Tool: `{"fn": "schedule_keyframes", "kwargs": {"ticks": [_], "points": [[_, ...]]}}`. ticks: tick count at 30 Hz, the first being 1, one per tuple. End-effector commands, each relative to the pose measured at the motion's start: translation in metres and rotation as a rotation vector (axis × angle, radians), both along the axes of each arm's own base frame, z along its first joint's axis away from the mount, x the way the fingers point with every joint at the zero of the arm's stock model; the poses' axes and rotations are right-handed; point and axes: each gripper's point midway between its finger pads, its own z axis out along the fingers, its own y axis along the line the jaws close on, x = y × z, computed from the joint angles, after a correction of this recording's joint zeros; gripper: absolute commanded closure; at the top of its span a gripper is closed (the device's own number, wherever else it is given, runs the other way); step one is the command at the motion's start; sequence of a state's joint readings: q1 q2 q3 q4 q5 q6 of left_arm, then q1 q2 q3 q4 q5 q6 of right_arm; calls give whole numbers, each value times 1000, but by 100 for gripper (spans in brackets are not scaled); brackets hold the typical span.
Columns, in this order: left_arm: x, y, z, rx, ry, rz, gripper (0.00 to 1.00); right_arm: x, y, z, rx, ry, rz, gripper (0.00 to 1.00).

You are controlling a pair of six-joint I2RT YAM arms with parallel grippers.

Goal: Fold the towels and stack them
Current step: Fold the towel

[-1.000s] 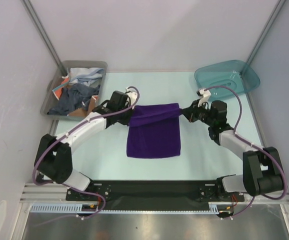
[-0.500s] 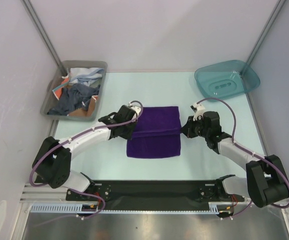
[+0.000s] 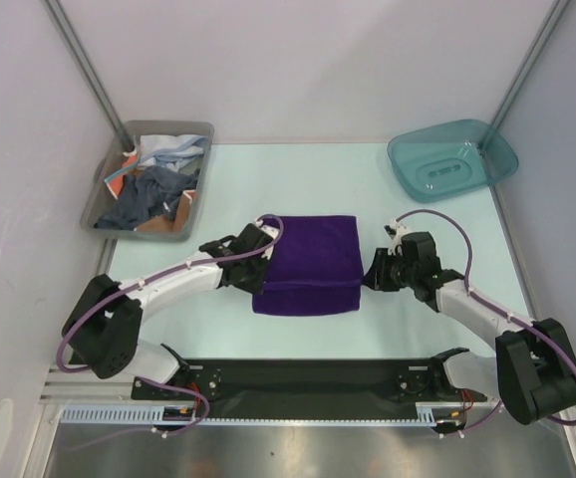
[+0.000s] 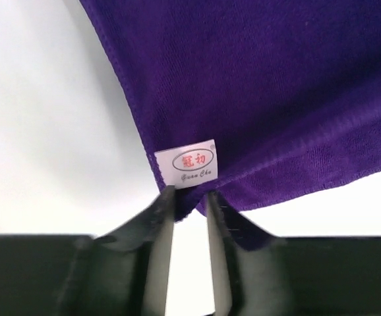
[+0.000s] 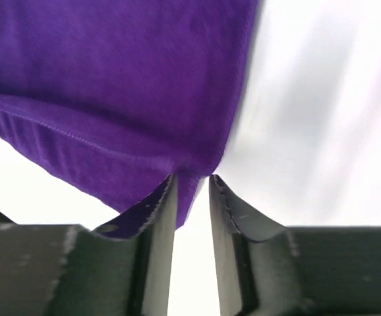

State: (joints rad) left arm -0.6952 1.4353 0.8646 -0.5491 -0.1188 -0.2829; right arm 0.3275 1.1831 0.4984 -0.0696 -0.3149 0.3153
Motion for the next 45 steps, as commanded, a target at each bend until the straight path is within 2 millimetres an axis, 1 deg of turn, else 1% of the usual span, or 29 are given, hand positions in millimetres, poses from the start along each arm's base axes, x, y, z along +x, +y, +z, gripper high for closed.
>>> {"fn": "schedule_keyframes", "kwargs": {"ticks": [1,2,4,5,6,7,8,10,12,14,15,17,18,20,23,26,27,28,31,33,35,37,38,40,41,42,43,44,45], "points": [[-10,0,7,-21,26,34,67,-16,-1,-4,-7,68,-1,66],[-11,1,10,-26,28,45,55,-17,-3,-2,-11,73,-6,65],[-12,0,21,-46,15,50,48,-16,-9,8,-33,66,-39,59],[-12,-2,27,-61,6,54,41,-14,-10,12,-30,70,-67,57],[-11,-2,32,-69,1,54,38,-14,-12,16,-31,72,-86,54],[-7,-4,41,-90,-23,64,37,-8,-12,23,-25,61,-104,53],[-5,-5,45,-99,-31,83,35,-7,-9,25,-8,66,-111,53],[-1,-4,45,-109,-31,108,35,-1,-6,22,1,85,-124,53],[2,-7,40,-136,-24,139,36,-1,-5,10,4,135,-151,54],[-1,-7,27,-148,10,172,37,-2,-4,3,8,166,-169,54],[2,-12,25,-178,6,174,38,0,-2,2,29,177,-193,54],[-1,-11,15,-191,24,200,40,-1,-3,-7,40,201,-224,55],[1,-14,13,-207,18,207,41,3,-1,-7,57,193,-235,55],[1,-8,4,-201,32,236,42,4,4,-10,93,206,-253,55],[2,-8,-8,-225,48,259,42,6,13,-9,151,194,-249,56],[-2,-8,-19,-242,69,281,43,-2,11,-18,155,224,-266,59],[-3,-7,-23,-235,77,284,43,-9,11,-25,153,245,-268,59],[-5,-5,-26,-229,83,289,43,-6,12,-23,168,227,-266,60],[-8,1,-36,-190,98,302,46,-13,12,-30,175,244,-273,60],[-8,2,-40,-181,101,305,51,-14,15,-29,195,234,-263,61],[-7,2,-43,-176,108,306,58,-18,18,-30,218,231,-250,61],[-7,3,-46,-167,113,309,67,-16,23,-24,250,213,-235,61],[-8,4,-47,-160,117,312,76,-17,23,-24,253,215,-236,62],[-6,6,-46,-150,109,318,85,-18,23,-25,255,217,-234,62],[-6,9,-46,-144,111,323,93,-18,23,-24,252,214,-231,68],[-5,12,-45,-134,102,332,97,-15,21,-23,236,205,-238,72],[-4,13,-44,-129,97,337,100,-12,17,-22,204,186,-232,80],[-4,14,-42,-128,93,341,100,-19,10,-28,149,222,-248,90],[-4,14,-39,-135,89,338,100,-7,4,-19,105,188,-271,92]]}}
